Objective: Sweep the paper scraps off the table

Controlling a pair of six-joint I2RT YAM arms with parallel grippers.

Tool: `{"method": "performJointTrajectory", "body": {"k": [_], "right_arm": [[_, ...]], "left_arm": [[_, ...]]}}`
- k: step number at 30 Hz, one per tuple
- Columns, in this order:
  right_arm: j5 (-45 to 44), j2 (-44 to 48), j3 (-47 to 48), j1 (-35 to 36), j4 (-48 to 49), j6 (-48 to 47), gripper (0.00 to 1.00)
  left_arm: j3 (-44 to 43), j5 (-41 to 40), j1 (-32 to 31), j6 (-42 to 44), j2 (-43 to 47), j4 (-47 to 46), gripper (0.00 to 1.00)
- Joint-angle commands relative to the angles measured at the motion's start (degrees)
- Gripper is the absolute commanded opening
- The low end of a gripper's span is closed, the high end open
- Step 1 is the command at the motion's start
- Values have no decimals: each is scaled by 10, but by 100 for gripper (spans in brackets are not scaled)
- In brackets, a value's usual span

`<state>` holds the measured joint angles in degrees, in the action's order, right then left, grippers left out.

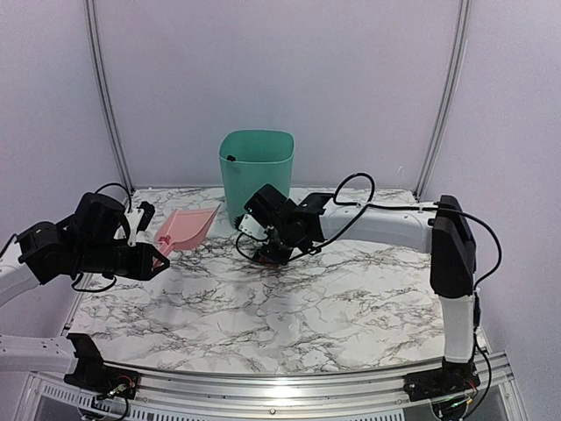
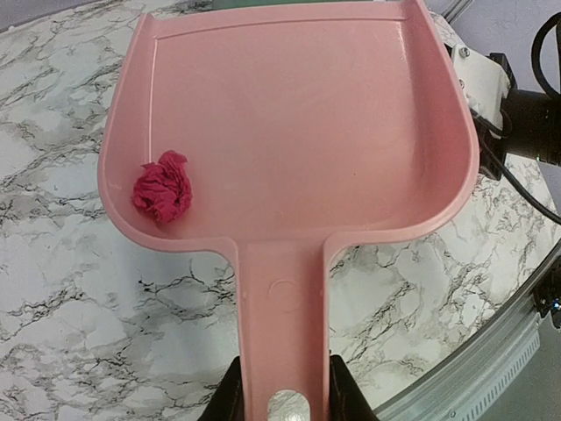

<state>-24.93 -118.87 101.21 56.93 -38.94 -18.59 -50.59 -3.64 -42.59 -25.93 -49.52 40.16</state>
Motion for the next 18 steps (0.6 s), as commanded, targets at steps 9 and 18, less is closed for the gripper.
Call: {"method": "performJointTrajectory", "body": {"k": [9, 18], "right_arm": [[16, -20, -12, 40, -21, -83, 0], [37, 73, -83, 56, -43, -30, 0]], "left_arm": [[30, -4, -2, 6, -6, 14, 0], [48, 0, -9, 4, -12, 40, 0]]}}
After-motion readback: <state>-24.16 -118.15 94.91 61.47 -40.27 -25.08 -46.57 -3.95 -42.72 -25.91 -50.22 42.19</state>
